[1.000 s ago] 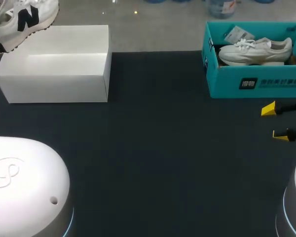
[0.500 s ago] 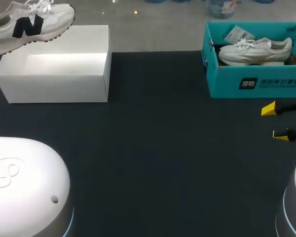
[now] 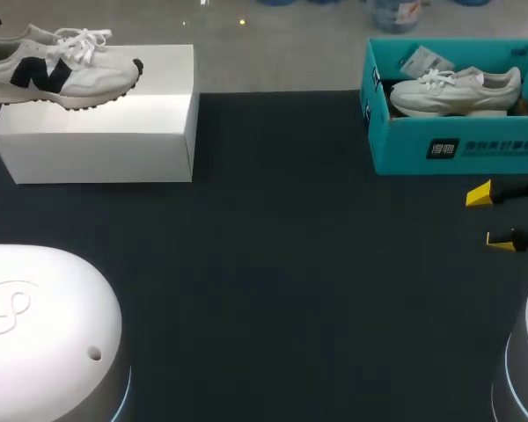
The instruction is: Take the shoe out of the shoebox, open the shoe tongue, remove and reinsert the insole, then place the shoe into the shoebox
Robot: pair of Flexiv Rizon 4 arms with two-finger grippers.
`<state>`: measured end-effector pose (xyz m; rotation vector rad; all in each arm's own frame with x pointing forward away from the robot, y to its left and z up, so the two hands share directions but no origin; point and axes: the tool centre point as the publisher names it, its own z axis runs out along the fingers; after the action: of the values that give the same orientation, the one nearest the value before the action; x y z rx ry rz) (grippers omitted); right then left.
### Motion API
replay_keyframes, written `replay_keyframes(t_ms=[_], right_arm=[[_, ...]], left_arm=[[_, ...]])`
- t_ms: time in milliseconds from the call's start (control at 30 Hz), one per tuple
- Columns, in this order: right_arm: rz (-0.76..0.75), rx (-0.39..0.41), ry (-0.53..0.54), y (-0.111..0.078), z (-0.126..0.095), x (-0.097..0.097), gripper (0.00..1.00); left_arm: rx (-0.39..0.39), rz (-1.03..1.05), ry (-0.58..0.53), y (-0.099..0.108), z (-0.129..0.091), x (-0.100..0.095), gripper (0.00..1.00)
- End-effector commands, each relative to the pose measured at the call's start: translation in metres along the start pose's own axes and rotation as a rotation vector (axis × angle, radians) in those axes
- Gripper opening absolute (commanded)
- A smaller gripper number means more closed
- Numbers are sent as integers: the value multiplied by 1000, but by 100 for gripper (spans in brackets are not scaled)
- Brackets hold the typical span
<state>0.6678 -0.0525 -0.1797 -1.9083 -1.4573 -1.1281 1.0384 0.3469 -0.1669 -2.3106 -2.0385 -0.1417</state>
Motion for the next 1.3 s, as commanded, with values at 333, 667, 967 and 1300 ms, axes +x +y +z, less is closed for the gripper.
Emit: replay_keyframes(t_ms=[333, 667, 967, 1300], right_arm=[[2, -6, -3, -4, -2, 0, 100], [2, -6, -3, -4, -2, 0, 100], [2, -6, -3, -4, -2, 0, 100], [2, -6, -3, -4, -2, 0, 100]], left_arm=[[-1, -19, -22, 16, 8, -13, 0], [-34, -40, -8, 46, 30, -20, 0], [-23, -89, -50, 55, 55, -23, 0], [-27, -84, -22, 65, 84, -26, 0]])
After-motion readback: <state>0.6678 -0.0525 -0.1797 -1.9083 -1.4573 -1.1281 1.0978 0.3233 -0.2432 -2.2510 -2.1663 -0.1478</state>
